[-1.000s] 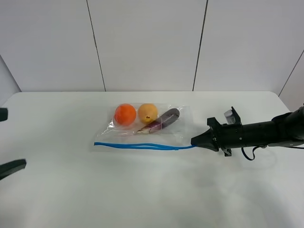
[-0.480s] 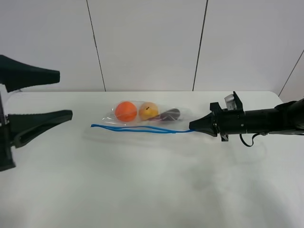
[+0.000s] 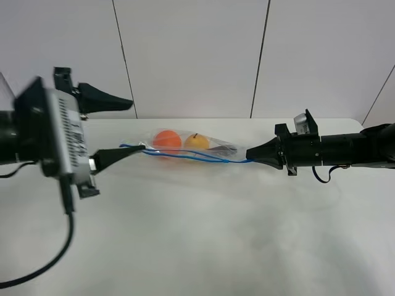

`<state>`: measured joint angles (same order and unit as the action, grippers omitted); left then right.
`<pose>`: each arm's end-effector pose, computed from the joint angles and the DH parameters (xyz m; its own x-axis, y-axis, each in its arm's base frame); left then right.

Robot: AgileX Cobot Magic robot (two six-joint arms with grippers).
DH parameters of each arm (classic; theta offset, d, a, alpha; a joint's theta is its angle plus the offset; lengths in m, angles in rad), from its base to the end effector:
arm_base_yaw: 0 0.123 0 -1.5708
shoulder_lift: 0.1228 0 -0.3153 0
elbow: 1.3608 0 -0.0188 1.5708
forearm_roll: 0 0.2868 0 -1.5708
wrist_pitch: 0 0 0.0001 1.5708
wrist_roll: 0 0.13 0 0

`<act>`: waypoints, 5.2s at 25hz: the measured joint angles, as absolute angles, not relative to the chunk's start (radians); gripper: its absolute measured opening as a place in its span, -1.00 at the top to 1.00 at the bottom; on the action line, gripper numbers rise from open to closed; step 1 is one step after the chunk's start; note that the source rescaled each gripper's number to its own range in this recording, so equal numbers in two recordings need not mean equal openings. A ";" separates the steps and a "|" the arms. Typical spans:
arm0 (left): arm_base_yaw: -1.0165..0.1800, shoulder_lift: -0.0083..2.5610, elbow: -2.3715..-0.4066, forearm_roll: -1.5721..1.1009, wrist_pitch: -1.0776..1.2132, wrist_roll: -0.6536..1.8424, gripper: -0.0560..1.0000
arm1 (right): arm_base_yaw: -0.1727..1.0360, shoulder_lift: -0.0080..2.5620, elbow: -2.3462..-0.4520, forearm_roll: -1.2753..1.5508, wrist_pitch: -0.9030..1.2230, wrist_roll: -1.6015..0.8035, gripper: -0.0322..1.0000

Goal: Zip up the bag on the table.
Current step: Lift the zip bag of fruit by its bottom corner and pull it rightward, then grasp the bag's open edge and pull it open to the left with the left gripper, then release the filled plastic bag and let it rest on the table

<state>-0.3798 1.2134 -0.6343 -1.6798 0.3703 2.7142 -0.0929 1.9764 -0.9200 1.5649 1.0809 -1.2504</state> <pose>0.2590 -0.1538 0.2581 0.3443 0.7220 -0.6001 0.6803 0.2486 0.6895 0.3798 0.0799 0.1187 -0.9232 0.2292 -0.3085 -0.1740 0.4666 0.8672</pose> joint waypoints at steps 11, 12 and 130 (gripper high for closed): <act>-0.777 1.675 -0.927 -1.720 -0.059 2.782 -1.00 | -0.093 1.976 -0.920 1.546 1.080 -1.249 0.94; -0.788 1.701 -0.953 -1.721 -0.064 2.778 -1.00 | -0.093 1.976 -0.920 1.543 1.080 -1.249 0.94; -0.345 1.948 -1.153 -1.735 -0.467 1.641 -0.34 | -0.087 1.976 -0.924 1.500 1.028 -1.255 0.94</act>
